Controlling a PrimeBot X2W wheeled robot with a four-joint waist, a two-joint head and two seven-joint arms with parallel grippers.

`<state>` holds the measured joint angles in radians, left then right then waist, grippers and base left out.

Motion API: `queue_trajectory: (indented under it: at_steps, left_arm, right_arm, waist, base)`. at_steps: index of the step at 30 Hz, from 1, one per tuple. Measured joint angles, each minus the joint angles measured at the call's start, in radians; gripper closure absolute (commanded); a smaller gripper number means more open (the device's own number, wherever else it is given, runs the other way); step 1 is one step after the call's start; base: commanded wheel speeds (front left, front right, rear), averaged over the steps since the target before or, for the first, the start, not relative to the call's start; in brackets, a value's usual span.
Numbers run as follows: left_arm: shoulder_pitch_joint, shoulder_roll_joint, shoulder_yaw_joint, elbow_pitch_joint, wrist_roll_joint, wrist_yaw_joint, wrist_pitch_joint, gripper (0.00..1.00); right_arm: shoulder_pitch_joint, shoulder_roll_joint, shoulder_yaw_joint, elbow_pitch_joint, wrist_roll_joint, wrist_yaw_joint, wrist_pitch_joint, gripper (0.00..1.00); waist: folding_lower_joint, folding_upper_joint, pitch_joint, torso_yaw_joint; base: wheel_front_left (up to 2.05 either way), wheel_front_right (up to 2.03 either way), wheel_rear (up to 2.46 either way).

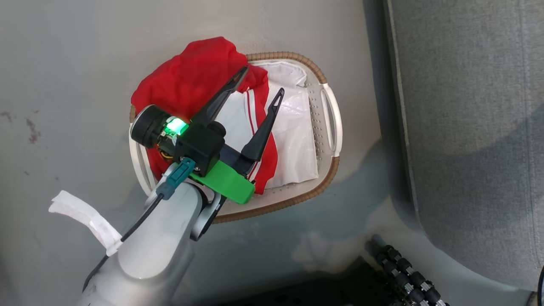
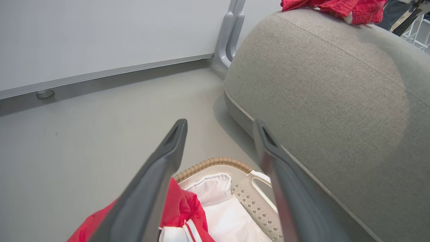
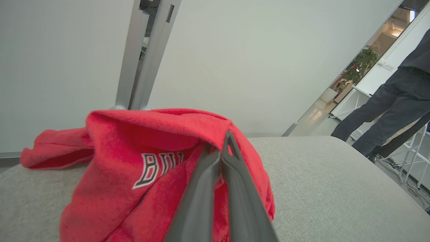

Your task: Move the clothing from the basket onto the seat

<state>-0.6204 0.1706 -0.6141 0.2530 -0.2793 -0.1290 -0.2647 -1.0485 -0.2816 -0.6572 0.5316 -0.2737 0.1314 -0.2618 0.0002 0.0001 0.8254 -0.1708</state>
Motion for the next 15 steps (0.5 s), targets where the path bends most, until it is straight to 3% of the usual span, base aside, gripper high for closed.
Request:
queue_trajectory:
  at_steps: [8,10,11,15]
  left_arm:
    - [0.0,0.0,-0.004,0.015,-0.002,0.0,0.0,0.0]
    - [0.0,-0.002,-0.004,0.018,-0.007,0.0,0.0,0.0]
    - [0.0,-0.003,-0.002,0.019,-0.01,0.0,0.0,0.0]
    - [0.002,-0.006,0.006,0.03,-0.019,0.0,0.0,0.0]
  right_arm:
    - [0.096,0.05,0.002,0.01,-0.002,0.0,0.0,1.0]
    - [0.119,0.058,0.005,-0.006,-0.002,0.0,0.0,0.4]
    - [0.129,0.061,0.007,-0.007,-0.002,0.0,0.0,0.0]
    - [0.161,0.072,0.02,-0.007,-0.009,0.0,0.0,0.0]
  waist:
    - [0.0,0.0,-0.006,0.002]
    - [-0.0001,0.0,-0.021,-0.001]
    - [-0.0001,0.0,-0.029,-0.002]
    - [-0.0001,0.0,-0.06,-0.003]
  base:
    - [0.0,0.0,0.0]
    - [0.0,0.0,0.0]
    - [0.0,0.0,0.0]
    - [0.0,0.0,0.0]
